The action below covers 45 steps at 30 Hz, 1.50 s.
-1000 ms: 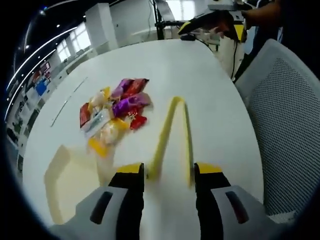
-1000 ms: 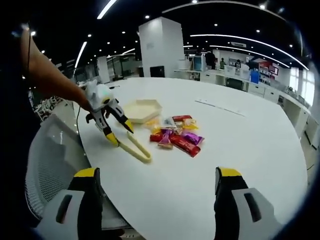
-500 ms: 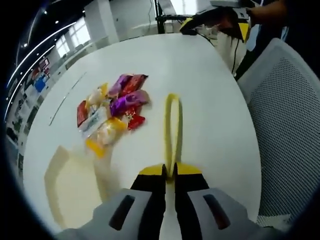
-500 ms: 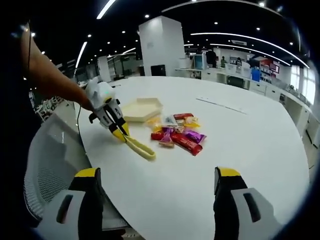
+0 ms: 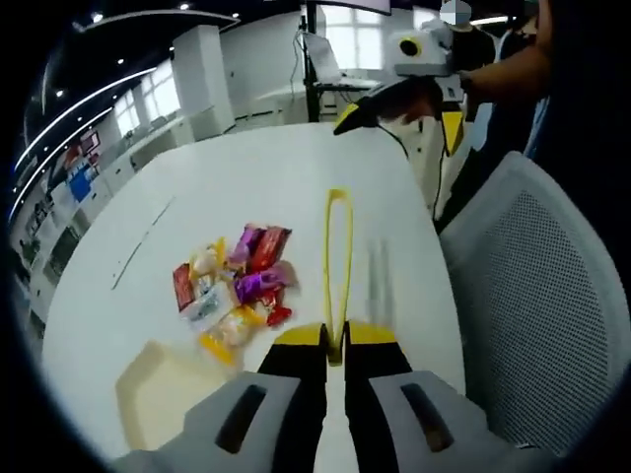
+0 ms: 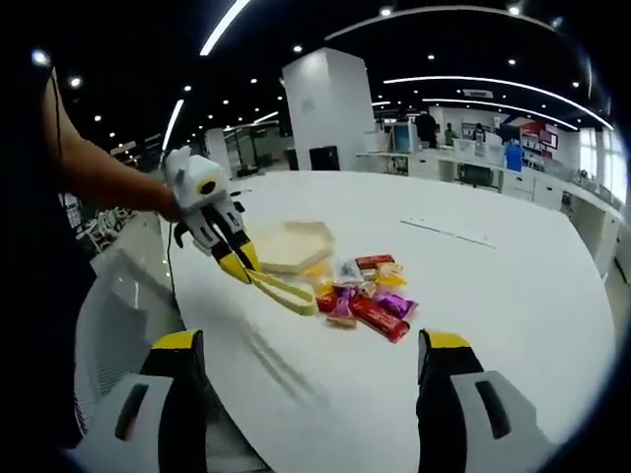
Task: Place the target food into the container with the food tongs after gripping and lifting it, then release it inside without dropping or visibly crushing the food.
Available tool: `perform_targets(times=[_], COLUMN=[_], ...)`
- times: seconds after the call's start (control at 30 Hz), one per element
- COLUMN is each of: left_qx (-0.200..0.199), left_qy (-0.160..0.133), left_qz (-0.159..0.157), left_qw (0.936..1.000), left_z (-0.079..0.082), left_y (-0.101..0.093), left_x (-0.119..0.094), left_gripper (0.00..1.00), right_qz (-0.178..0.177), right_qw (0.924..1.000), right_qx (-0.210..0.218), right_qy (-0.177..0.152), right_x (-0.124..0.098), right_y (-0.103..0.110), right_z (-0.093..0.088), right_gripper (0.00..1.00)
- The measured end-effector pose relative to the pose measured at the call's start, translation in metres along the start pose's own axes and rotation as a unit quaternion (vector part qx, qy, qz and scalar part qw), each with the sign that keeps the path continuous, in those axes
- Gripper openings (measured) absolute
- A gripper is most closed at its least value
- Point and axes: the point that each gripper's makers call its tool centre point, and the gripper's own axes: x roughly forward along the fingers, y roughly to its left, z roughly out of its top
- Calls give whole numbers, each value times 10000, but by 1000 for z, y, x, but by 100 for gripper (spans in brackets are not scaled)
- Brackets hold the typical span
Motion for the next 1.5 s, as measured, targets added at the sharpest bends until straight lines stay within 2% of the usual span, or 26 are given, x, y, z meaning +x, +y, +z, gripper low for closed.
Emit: perform_targets(times=[0.07, 0.2, 0.3, 0.43, 0.47, 0.53, 0.7, 0.8, 0.97, 1.1, 1.2, 1.5], left_qx=[-105, -12, -7, 1, -6, -36, -32, -88, -192, -209, -189, -174], left_qy=[-236, -315, -604, -869, -960, -1113, -1243, -1342, -1430, -1405, -1298, -1277], left_qz=[-137, -156, -72, -157, -225, -314, -471, -564, -686, -733, -775, -911], left_qw=[9996, 9994, 9981, 9961, 9951, 9933, 9911, 9893, 9872, 9871, 9883, 9875], left_z=[14, 30, 51, 81, 89, 103, 124, 135, 146, 152, 151, 155], left_y=[-5, -11, -8, -13, -17, -22, -29, -31, -33, -34, -37, -45], left_x=[-10, -28, -48, -72, -76, -85, -101, -111, -121, -127, -128, -133], left_gripper=[0, 0, 0, 0, 0, 0, 0, 0, 0, 0, 0, 0], right_qz=[150, 398, 913, 1208, 1293, 1676, 1913, 2133, 2403, 2530, 2617, 2774], right_qw=[9998, 9985, 9946, 9894, 9876, 9800, 9723, 9661, 9580, 9545, 9525, 9472], right_qx=[-102, -324, -289, -190, -64, 92, -192, -253, -294, -331, -305, -470], right_qy=[-49, -171, -400, -785, -885, -1071, -1327, -1430, -1540, -1546, -1527, -1539], right_x=[2, 4, 5, 7, 7, 6, 7, 7, 7, 10, 11, 14], right_y=[5, 17, 39, 56, 60, 72, 84, 93, 105, 112, 116, 130], right_z=[9, 27, 50, 86, 94, 112, 149, 163, 178, 183, 186, 189], right_gripper=[85, 77, 68, 59, 57, 50, 41, 35, 23, 23, 23, 20])
